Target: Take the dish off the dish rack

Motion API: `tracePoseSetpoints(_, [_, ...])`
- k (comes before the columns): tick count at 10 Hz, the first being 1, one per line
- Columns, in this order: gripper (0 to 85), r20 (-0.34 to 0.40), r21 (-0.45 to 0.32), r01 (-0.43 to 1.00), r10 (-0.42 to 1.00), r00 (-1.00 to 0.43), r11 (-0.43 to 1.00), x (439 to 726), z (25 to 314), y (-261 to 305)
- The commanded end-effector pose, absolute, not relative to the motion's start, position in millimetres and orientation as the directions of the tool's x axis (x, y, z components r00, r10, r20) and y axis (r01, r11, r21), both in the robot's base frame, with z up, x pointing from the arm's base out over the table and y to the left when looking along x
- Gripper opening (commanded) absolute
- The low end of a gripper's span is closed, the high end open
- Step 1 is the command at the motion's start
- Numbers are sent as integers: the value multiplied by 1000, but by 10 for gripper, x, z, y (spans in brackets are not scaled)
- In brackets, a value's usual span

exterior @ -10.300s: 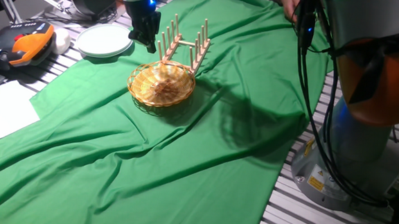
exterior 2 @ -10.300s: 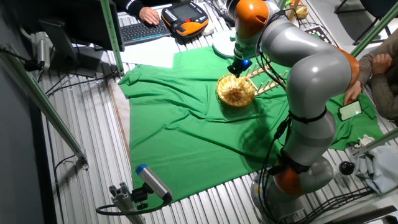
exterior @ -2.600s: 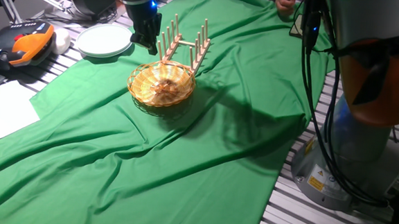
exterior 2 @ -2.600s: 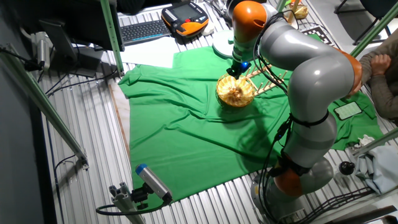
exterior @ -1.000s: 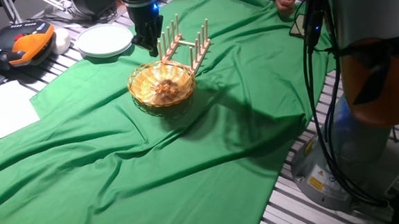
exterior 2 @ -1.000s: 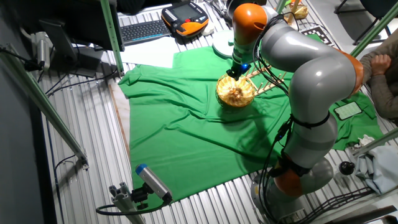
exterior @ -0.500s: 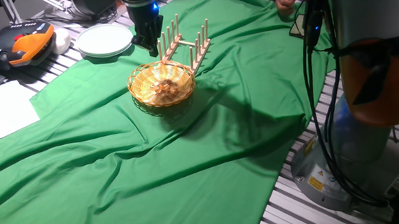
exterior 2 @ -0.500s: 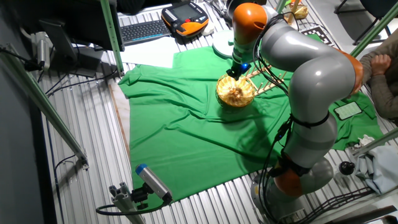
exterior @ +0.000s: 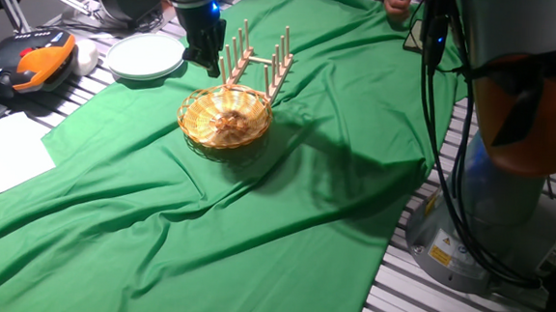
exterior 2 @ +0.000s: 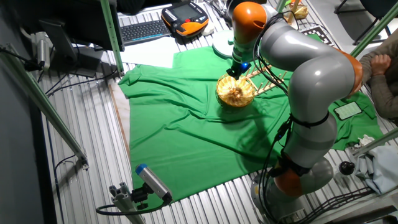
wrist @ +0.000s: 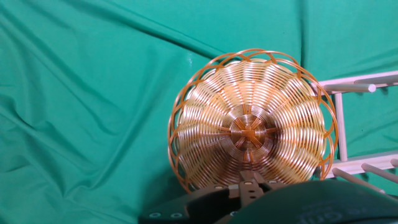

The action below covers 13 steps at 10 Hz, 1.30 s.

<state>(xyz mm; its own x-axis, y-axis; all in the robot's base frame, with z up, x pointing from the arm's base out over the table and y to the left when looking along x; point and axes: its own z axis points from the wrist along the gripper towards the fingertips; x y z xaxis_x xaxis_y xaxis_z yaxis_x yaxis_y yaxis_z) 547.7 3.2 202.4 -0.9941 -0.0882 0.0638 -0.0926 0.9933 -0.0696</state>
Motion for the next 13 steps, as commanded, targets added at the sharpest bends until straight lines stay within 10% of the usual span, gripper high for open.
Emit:
tracePoseSetpoints(1, [0,65,-74,-94,-89,-994,993,5479,2036,31])
tracePoseSetpoints(13, [0,56,-66,-92,-89,-994,994,5482,1991,34])
